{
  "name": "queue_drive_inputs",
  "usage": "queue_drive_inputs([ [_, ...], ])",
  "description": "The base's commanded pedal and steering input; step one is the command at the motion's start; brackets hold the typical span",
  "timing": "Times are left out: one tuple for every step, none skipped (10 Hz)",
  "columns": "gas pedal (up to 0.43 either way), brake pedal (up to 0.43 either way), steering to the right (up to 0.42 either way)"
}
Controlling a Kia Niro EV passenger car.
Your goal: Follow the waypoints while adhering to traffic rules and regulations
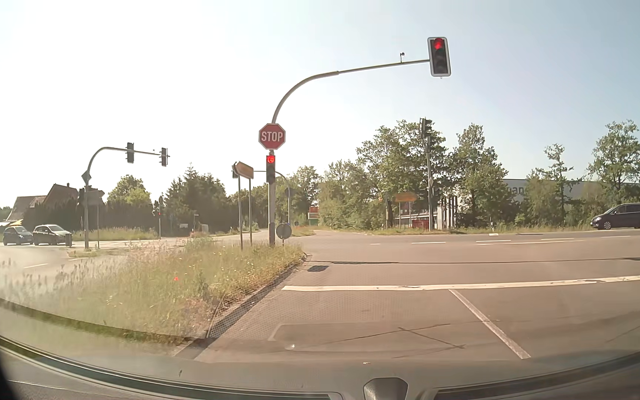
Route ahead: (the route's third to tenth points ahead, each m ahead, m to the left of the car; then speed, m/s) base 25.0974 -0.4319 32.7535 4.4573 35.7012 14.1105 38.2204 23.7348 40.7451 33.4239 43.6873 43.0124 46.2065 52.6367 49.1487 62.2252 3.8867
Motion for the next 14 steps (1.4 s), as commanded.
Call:
queue_drive_inputs([
  [0.0, 0.006, 0.038],
  [0.0, 0.006, 0.038],
  [0.0, 0.006, 0.038],
  [0.0, 0.006, 0.038],
  [0.0, 0.006, 0.038],
  [0.0, 0.006, 0.037],
  [0.0, 0.006, 0.037],
  [0.0, 0.006, 0.037],
  [0.0, 0.006, 0.037],
  [0.0, 0.006, 0.036],
  [0.0, 0.006, 0.036],
  [0.0, 0.006, 0.036],
  [0.0, 0.006, 0.034],
  [0.0, 0.006, 0.033],
])
